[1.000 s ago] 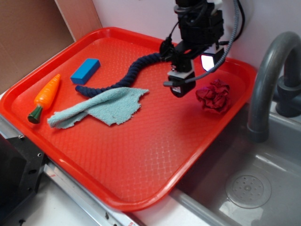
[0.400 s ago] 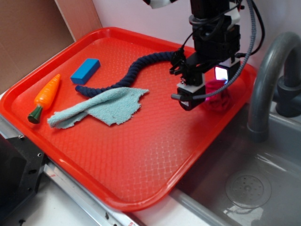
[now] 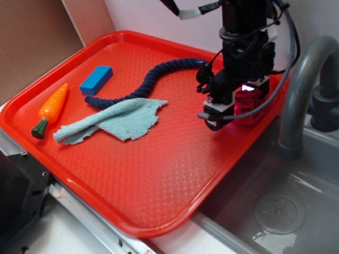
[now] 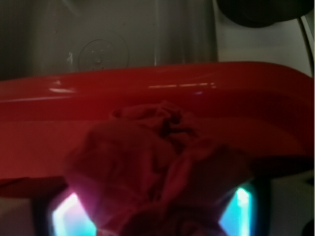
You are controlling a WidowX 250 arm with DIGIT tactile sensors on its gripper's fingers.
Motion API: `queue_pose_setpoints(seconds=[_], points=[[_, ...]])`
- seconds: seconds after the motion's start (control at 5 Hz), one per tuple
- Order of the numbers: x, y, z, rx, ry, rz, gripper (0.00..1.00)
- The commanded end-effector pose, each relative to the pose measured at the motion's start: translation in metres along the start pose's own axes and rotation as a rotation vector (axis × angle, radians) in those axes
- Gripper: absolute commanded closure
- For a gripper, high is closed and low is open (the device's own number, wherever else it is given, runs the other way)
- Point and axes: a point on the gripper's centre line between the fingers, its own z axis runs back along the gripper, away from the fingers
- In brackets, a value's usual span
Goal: Grab the red paper.
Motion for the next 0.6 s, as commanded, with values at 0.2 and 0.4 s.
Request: queue_pose_setpoints(seconds=[0.2, 0.4], points=[[-0.016, -0.021, 0.057, 0.114, 0.025, 0.25, 1.0], [-0.045, -0.035, 0.107, 0.203, 0.074, 0.508, 1.0]])
